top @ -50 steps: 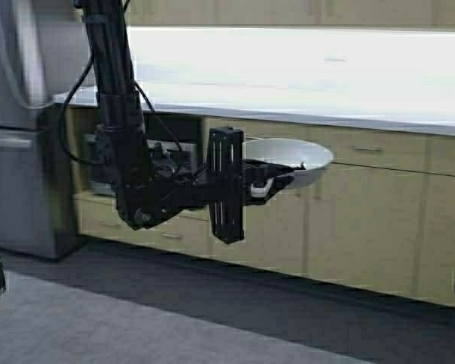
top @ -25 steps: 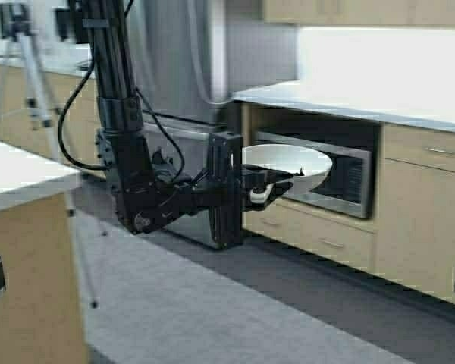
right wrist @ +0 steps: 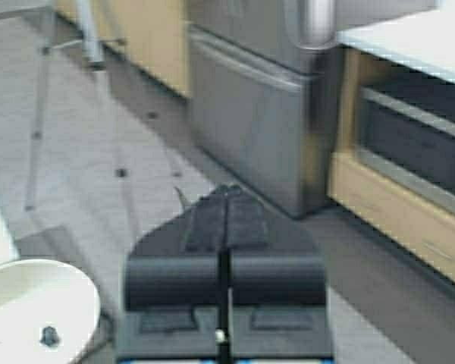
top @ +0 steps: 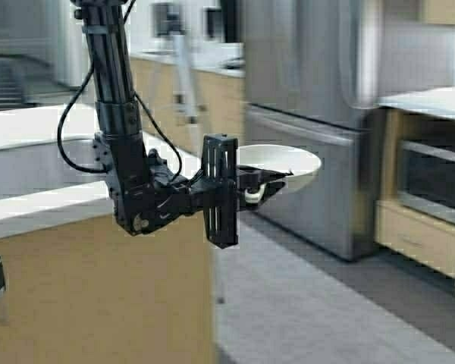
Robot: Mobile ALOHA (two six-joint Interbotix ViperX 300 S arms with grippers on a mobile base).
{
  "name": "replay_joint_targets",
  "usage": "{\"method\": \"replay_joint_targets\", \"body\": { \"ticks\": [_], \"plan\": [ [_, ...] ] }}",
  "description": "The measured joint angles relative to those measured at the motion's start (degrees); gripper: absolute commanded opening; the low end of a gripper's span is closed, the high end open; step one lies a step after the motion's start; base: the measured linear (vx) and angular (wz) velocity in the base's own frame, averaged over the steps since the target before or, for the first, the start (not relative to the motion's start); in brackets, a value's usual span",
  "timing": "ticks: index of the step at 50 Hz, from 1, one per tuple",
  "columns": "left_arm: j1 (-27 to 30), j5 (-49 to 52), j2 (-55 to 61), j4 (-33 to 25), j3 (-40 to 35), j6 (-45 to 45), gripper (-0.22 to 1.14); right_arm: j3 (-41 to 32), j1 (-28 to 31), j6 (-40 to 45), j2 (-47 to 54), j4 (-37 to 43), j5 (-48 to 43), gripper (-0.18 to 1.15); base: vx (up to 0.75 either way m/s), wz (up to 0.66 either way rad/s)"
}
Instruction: Wash the pan
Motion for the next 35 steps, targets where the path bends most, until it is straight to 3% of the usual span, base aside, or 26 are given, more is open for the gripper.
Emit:
{"method": "replay_joint_targets", "body": {
  "ticks": [35],
  "plan": [
    [-0.1, -0.4, -0.4, 1.4, 3.8, -0.1, 0.02, 0.3, 0.0, -0.2, 1.2, 0.1, -0.8, 0.05, 0.14, 0.57]
  ]
}}
